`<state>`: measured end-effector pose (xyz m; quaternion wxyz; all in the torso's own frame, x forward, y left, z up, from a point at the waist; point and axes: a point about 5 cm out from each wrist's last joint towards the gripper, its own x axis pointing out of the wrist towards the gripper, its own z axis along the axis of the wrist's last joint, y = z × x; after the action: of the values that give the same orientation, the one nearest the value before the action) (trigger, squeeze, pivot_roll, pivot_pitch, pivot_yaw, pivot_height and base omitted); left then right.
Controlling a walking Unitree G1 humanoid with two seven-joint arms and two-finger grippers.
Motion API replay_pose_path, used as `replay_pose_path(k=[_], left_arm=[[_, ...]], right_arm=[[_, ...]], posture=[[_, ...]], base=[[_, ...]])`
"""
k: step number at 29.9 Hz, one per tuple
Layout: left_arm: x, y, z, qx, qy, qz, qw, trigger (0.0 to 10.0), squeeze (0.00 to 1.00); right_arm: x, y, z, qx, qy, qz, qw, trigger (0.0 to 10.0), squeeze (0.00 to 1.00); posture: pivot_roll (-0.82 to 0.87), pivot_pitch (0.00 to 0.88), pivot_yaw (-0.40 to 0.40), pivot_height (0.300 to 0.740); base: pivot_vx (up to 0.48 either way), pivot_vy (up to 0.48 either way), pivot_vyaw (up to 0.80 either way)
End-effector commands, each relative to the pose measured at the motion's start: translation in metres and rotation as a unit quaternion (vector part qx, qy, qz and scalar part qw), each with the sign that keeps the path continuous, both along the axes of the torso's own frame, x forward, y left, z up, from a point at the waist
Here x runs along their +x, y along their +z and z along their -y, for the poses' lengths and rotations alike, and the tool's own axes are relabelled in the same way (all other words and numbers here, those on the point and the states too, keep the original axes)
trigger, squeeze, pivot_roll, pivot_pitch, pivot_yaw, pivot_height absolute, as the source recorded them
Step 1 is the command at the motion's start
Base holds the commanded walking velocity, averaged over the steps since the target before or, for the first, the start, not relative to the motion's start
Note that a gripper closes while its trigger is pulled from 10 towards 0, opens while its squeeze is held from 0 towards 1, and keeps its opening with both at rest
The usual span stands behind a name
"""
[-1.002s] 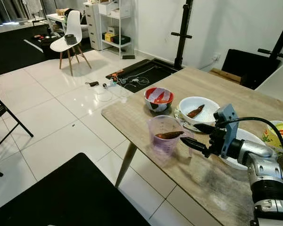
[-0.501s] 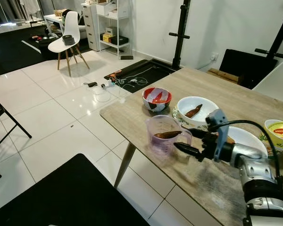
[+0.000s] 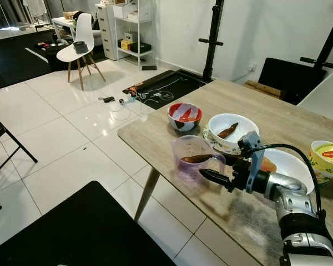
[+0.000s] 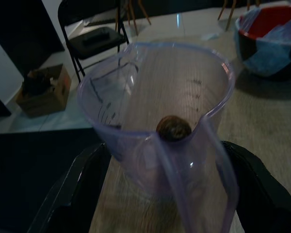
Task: Restocking fridge
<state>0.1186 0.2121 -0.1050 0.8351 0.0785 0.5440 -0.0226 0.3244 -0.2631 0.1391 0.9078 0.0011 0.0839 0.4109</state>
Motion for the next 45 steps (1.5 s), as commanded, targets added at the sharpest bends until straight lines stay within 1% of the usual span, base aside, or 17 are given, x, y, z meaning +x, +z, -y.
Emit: replay_pose_path(k=[1,7,8,9,10,11,12,13,14,21,26,28,29,37,43,44,45], left_arm=[[-0.002,-0.001,0.003,-0.002,-0.004,-0.003,1.0,10.0,0.0],[-0.002,-0.001,0.003,-0.002,-0.004,-0.003,1.0,10.0,0.0],[-0.002,-0.001,0.003,-0.002,-0.004,-0.003,1.0,10.0,0.0],[-0.002,-0.001,0.003,-0.002,-0.004,-0.003,1.0,10.0,0.0],[-0.003,-0.001,0.002,-0.002,-0.004,-0.004,1.0,10.0,0.0],[-0.003,-0.001,0.002,-0.002,-0.004,-0.004,1.0,10.0,0.0],[-0.003,-0.001,0.002,-0.002,-0.003,-0.004,1.0,10.0,0.0],[-0.003,-0.001,0.002,-0.002,-0.003,-0.004,1.0,10.0,0.0],[-0.004,-0.002,0.002,-0.002,-0.003,-0.005,1.0,10.0,0.0],[-0.003,-0.001,0.003,-0.002,-0.006,-0.004,1.0,10.0,0.0],[0.0,0.0,0.002,0.0,-0.009,-0.001,1.0,10.0,0.0],[0.0,0.0,0.002,0.0,-0.01,-0.001,1.0,10.0,0.0],[0.0,0.0,0.002,0.0,-0.01,-0.001,1.0,10.0,0.0],[0.001,0.0,0.003,0.0,-0.013,-0.001,1.0,10.0,0.0],[0.004,0.001,0.003,-0.005,-0.002,0.007,1.0,10.0,0.0],[0.004,0.001,0.002,-0.005,0.0,0.009,1.0,10.0,0.0],[0.005,0.001,0.001,-0.004,0.001,0.009,1.0,10.0,0.0]], right_arm=[[0.001,0.001,-0.004,0.014,0.006,0.005,1.0,10.0,0.0],[0.0,-0.004,-0.007,0.023,0.005,0.002,1.0,10.0,0.0],[0.0,-0.004,-0.007,0.024,0.003,0.002,1.0,9.2,0.0],[0.0,-0.004,-0.007,0.024,0.003,0.002,1.0,9.2,0.0],[0.0,-0.005,-0.008,0.024,0.001,0.001,1.0,4.7,0.0],[0.0,-0.005,-0.008,0.024,0.001,0.001,1.0,4.7,0.0],[0.0,-0.006,-0.008,0.023,0.003,-0.002,1.0,3.2,0.0],[0.0,-0.006,-0.008,0.023,0.003,-0.002,1.0,3.2,0.0],[0.0,-0.006,-0.009,0.022,0.003,-0.003,1.0,2.2,0.0],[0.0,-0.009,-0.008,0.014,0.0,-0.005,1.0,2.2,0.0],[0.001,-0.007,-0.008,0.014,-0.004,-0.001,1.0,1.6,0.0],[0.001,-0.007,-0.008,0.015,-0.006,0.0,1.0,1.3,0.0],[0.002,-0.007,-0.008,0.016,-0.008,0.001,1.0,0.0,0.0],[0.003,-0.002,-0.012,0.038,0.002,0.013,0.999,0.0,0.0],[0.002,0.009,-0.031,0.071,0.064,0.039,0.995,0.0,0.0],[0.001,0.016,-0.04,0.093,0.088,0.054,0.99,10.0,0.0],[0.0,0.02,-0.045,0.107,0.105,0.063,0.987,10.0,0.0]], posture=[[0.03,0.0,0.027,0.74],[0.03,0.0,0.026,0.74],[0.03,0.0,0.026,0.74],[0.03,0.0,0.026,0.74],[0.03,0.0,0.026,0.74],[0.03,0.0,0.026,0.74],[0.03,0.0,0.026,0.74],[0.03,0.0,0.026,0.74],[0.03,0.0,0.026,0.74],[0.03,0.0,0.024,0.74],[0.03,0.0,0.024,0.74],[0.03,0.0,0.024,0.74],[0.03,0.0,0.022,0.74],[0.03,0.0,0.022,0.74],[0.03,0.0,0.022,0.74],[0.03,0.0,0.025,0.74],[0.03,0.0,0.025,0.74]], base=[[0.0,0.0,0.0],[0.0,0.0,0.0],[0.0,0.0,0.0],[0.0,0.0,0.0],[0.0,0.0,0.0],[0.0,0.0,0.0],[0.0,0.0,0.0],[0.0,0.0,0.0],[0.0,0.0,0.0],[0.0,0.0,0.0],[0.0,0.0,0.0],[0.0,0.0,0.0],[0.0,0.0,0.0],[0.0,0.0,0.0],[0.0,0.0,0.0],[0.0,0.0,0.0],[0.0,0.0,0.0]])
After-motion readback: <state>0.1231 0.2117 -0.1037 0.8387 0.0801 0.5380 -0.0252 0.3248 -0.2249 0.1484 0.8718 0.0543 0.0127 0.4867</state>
